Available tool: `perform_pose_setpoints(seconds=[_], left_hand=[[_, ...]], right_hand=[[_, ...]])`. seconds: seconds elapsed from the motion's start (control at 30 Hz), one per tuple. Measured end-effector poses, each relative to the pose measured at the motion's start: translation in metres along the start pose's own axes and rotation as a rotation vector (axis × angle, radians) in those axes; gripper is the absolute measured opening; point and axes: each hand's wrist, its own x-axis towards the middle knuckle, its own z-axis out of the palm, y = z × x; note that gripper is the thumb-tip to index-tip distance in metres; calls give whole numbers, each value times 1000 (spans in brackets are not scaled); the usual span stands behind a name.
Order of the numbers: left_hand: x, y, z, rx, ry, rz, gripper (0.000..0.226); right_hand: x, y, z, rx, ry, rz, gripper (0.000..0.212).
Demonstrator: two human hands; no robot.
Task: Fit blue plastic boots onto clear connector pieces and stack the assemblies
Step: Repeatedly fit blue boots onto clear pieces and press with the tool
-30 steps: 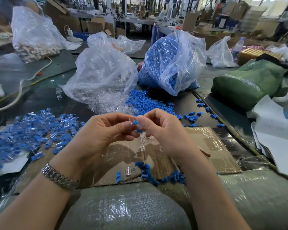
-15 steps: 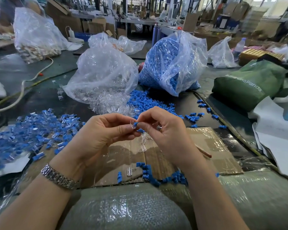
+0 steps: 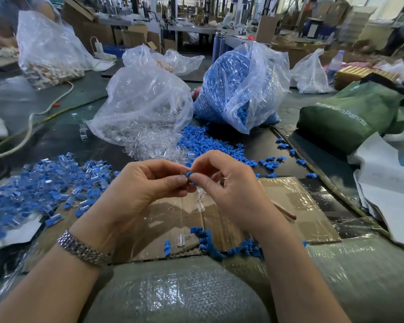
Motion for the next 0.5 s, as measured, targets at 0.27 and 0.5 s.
perform_pose_setpoints(seconds=[0.27, 0.5], left_hand=[[5, -1, -6, -146, 90, -8, 19], [9, -3, -12, -216, 110, -1, 17]], right_hand=[[-6, 33, -26, -641, -113, 766, 59], [-3, 30, -21, -674, -136, 741, 27]])
